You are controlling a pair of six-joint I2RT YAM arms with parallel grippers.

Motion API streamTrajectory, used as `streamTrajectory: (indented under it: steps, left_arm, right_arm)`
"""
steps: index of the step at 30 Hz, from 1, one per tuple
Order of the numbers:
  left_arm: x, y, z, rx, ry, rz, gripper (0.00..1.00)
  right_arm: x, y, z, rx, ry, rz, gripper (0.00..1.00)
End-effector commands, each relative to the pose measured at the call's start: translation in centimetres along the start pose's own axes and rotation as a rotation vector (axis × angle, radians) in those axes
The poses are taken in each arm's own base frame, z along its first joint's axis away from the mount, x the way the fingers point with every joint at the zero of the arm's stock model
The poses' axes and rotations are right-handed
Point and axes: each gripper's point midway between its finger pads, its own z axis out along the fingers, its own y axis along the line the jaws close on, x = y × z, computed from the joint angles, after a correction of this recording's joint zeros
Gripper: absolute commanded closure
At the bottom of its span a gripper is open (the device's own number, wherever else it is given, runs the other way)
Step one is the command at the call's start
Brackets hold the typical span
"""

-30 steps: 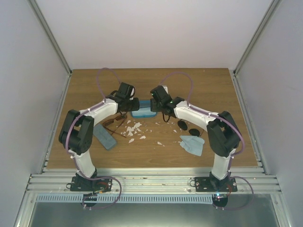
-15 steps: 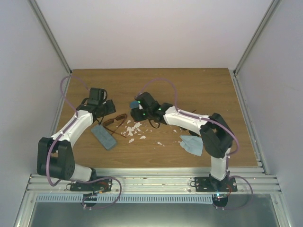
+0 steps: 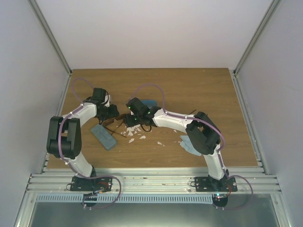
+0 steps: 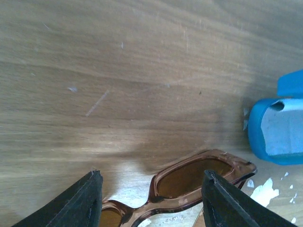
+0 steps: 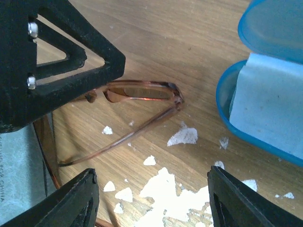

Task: Organize the sunglasses
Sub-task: Move the sunglasses to the center of the board.

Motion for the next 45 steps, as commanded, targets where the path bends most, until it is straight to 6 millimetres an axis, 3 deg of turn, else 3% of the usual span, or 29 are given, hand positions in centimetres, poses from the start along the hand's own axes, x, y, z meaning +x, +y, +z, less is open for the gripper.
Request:
streamTrajectory:
  steps: [1, 5, 13, 22, 26, 32, 37, 41, 45]
  left_arm:
    - [1.0, -1.5, 0.3, 0.096, 0.052, 0.043, 0.42]
    - [2.9, -2.3, -0.1, 0.150, 0.074, 0.037, 0.43]
    - [5.9, -3.8, -0.4, 0.217, 0.123, 0.045, 0.48]
    - [8.3, -8.0, -1.5, 0.263, 0.175, 0.178, 0.48]
    - [9.2, -8.9, -2.2, 0.262, 0.211, 0.236, 0.48]
    - [10.9, -8.2, -1.3, 0.139, 0.243, 0.312, 0.55]
    - [10.5, -6.8, -0.7, -0.016, 0.212, 0.377, 0.63]
    - [9.5, -7.5, -1.0, -0.019, 0.171, 0.407, 0.60]
    - [10.1, -8.4, -0.5, 0.018, 0.185, 0.448, 0.65]
  right_arm:
    - [-0.1, -0.6, -0.8, 0.020, -0.017, 0.015, 0.37]
    - [0.0, -1.2, -1.3, 0.027, -0.028, 0.029, 0.37]
    - [0.0, -4.9, -3.8, 0.108, -0.098, 0.119, 0.37]
    - [1.6, -9.4, -6.6, 0.194, -0.141, 0.216, 0.37]
    - [2.1, -10.7, -7.2, 0.209, -0.146, 0.243, 0.37]
    - [2.7, -11.4, -7.2, 0.219, -0.139, 0.254, 0.37]
    - [2.8, -11.5, -7.1, 0.222, -0.136, 0.249, 0.37]
    - [2.9, -11.6, -7.0, 0.224, -0.132, 0.250, 0.37]
    - [3.0, -11.8, -7.1, 0.231, -0.132, 0.251, 0.37]
